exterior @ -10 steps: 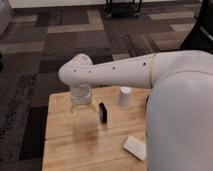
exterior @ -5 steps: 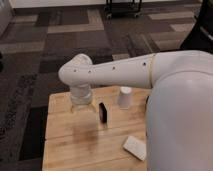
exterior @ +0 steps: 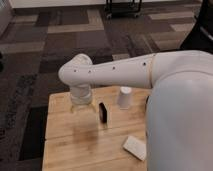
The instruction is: Push the eraser across the table
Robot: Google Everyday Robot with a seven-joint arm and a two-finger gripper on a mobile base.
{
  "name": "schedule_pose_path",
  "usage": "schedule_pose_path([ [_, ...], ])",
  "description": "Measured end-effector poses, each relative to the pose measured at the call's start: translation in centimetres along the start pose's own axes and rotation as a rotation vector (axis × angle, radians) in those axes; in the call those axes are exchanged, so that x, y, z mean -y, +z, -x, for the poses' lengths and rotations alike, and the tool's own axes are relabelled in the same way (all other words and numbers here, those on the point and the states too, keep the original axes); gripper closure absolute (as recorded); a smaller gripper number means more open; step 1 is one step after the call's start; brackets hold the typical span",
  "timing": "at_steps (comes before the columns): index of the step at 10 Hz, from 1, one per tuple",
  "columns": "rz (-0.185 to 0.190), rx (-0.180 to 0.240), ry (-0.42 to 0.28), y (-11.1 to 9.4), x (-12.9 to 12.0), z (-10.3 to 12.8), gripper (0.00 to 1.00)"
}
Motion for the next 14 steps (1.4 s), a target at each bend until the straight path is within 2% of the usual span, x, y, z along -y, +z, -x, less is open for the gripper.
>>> schedule_pose_path([
  [11, 0.000, 0.000, 0.000, 0.0, 0.0, 0.0, 0.35],
  [12, -0.005, 0.005, -0.005, 0.0, 0.0, 0.0, 0.35],
  [14, -0.021, 0.047, -0.056, -0.3, -1.0, -0.3, 0.35],
])
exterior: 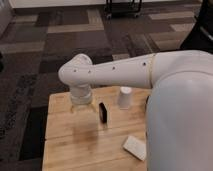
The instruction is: Push the eraser across the table
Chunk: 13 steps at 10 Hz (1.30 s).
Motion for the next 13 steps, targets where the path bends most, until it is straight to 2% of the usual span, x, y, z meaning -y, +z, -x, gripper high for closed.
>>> schedule_pose_path([
  [1, -0.001, 0.029, -0.032, -0.1, -0.7, -0.5, 0.35],
  [3, 0.018, 0.047, -0.061, 0.4, -1.3, -1.7, 0.35],
  [7, 0.066, 0.057, -0.069, 1.9, 0.9, -4.6, 0.35],
  [9, 0.092, 0.044, -0.083, 3.3, 2.2, -6.5, 0.35],
  [11, 0.072, 0.005, -0.097, 5.2, 4.6, -8.5, 0.35],
  [13, 0.053, -0.017, -0.090, 5.9, 7.1, -9.4, 0.35],
])
